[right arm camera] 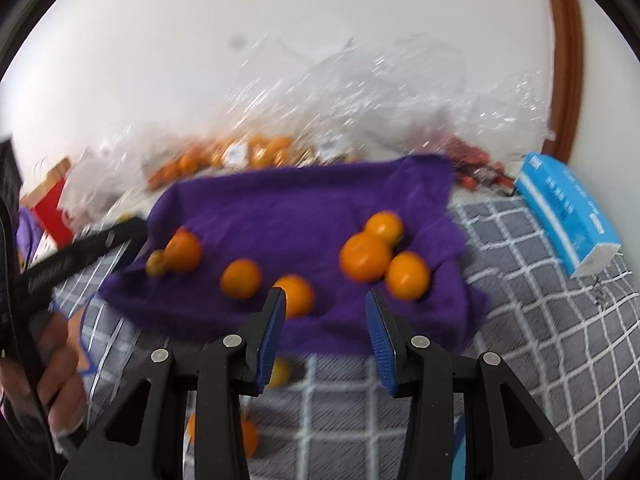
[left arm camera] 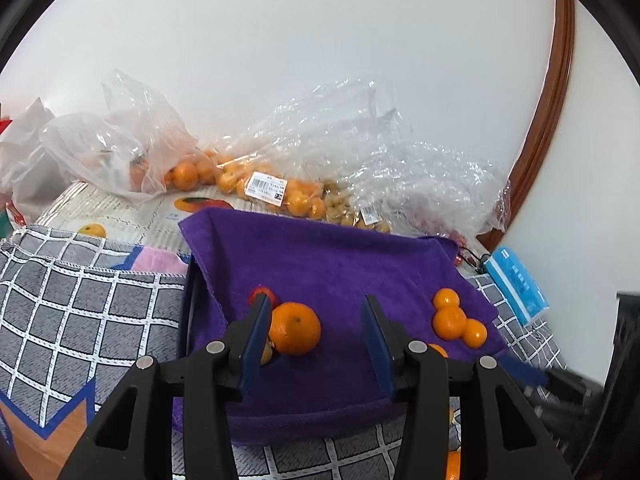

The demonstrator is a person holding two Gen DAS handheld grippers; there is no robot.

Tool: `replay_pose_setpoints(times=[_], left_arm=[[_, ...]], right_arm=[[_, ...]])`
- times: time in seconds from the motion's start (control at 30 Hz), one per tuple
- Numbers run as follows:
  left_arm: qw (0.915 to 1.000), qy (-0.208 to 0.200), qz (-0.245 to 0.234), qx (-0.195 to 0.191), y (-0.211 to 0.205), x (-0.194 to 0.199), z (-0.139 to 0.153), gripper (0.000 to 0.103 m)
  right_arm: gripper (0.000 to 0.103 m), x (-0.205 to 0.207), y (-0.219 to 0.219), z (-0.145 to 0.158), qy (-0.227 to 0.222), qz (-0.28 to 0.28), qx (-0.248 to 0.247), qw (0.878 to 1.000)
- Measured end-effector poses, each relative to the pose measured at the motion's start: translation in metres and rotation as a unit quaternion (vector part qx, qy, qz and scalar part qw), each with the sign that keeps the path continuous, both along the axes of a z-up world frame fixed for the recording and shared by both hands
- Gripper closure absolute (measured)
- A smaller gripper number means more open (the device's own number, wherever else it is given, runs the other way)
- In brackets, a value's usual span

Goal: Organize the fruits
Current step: 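Move the right tool to the small yellow-green fruit on the bed and grasp it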

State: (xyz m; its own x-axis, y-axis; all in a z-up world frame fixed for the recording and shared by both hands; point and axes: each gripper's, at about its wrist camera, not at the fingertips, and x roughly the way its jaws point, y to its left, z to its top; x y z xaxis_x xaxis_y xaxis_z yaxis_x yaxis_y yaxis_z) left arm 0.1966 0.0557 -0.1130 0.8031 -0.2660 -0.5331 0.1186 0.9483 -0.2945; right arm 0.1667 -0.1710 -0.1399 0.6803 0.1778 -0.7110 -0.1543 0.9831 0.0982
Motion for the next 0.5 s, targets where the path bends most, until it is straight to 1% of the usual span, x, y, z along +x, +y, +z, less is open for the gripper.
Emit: replay_pose_setpoints(times=[0.03, 0.1, 0.13, 0.2, 0.27, 0.37, 0.5], left_arm=[[1.0000, -0.001, 0.002, 0.004, 0.001, -0.001, 0.001, 0.059], [0.9999, -0.008, 0.007, 0.010, 0.003, -0.002, 0.005, 0.059], [0.9998, -0.012, 0.010, 0.008, 0.004, -0.004, 0.006, 0.059], [0.9998, -0.016, 0.013, -0.001, 0.008, -0.005, 0.008, 0.057], [0.9997, -0.017, 0.016, -0.012, 0.013, -0.006, 0.010, 0.057], [0.9994, -0.019, 0.022, -0.017, 0.017, -0.005, 0.010, 0.057], [0.9992, -0.015, 0.026, -0.026, 0.022, -0.004, 0.010, 0.057]], right_arm=[[0.063, -0.001, 0.002, -0.002, 0.006, 0.002, 0.004, 1.000], [0.066, -0.004, 0.004, -0.008, 0.026, 0.014, 0.029, 0.999], [0.069, -0.005, 0.004, -0.010, 0.031, 0.015, 0.033, 0.999], [0.070, -0.004, 0.006, -0.016, 0.047, 0.011, 0.040, 0.998], [0.070, -0.001, 0.008, -0.019, 0.061, 0.011, 0.044, 0.997], [0.071, 0.002, 0.011, -0.023, 0.077, 0.013, 0.043, 0.996], [0.073, 0.006, 0.014, -0.030, 0.091, 0.010, 0.038, 0.995]])
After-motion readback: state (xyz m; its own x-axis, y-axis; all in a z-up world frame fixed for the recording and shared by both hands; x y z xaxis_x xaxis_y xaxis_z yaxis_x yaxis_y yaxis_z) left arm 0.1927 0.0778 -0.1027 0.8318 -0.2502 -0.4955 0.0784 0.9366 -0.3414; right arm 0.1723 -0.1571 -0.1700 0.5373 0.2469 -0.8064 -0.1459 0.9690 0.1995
